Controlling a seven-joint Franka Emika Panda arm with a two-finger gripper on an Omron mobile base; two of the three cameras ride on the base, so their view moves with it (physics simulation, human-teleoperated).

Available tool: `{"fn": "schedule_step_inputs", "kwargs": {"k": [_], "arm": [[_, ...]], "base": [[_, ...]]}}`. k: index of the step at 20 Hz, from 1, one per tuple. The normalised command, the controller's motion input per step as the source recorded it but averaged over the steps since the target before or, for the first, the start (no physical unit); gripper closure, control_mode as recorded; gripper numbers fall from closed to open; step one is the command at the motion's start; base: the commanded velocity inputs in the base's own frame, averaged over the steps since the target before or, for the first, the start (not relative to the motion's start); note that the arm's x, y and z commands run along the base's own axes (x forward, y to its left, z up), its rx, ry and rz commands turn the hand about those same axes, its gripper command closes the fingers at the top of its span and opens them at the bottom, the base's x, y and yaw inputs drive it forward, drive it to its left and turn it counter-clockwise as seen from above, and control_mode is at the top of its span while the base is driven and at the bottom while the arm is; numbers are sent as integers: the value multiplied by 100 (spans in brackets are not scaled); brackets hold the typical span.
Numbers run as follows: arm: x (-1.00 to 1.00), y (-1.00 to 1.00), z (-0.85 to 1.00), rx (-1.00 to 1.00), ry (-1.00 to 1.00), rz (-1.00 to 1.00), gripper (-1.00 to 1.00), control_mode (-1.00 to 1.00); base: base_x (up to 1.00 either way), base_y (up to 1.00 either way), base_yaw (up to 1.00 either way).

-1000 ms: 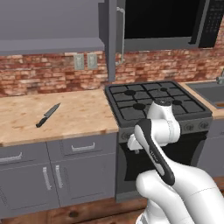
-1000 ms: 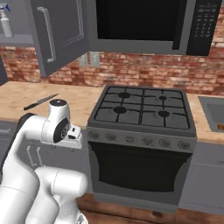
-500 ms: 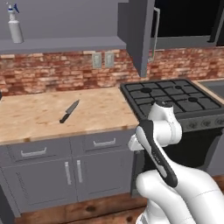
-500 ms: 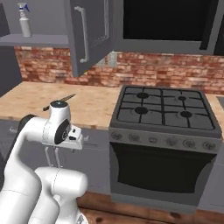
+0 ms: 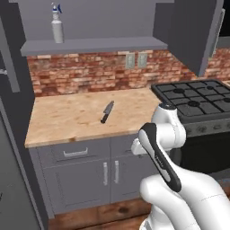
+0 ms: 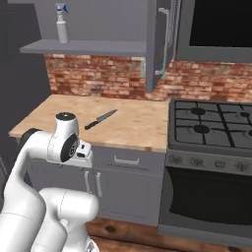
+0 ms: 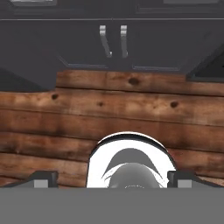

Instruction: Move the cutting board and knife to the sink. Then move spray from the cabinet to the counter.

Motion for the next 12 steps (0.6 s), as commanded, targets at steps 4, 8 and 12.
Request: {"fn": "schedule_step_inputs", "kwargs": {"k": [4, 8, 12], "arm": [[0, 0, 0, 0, 0, 0, -100, 100], [0, 0, 0, 0, 0, 0, -100, 100], [0, 0, 0, 0, 0, 0, -100, 100]], "base": [[50, 61, -3], [66, 33, 0], [63, 25, 0]]}}
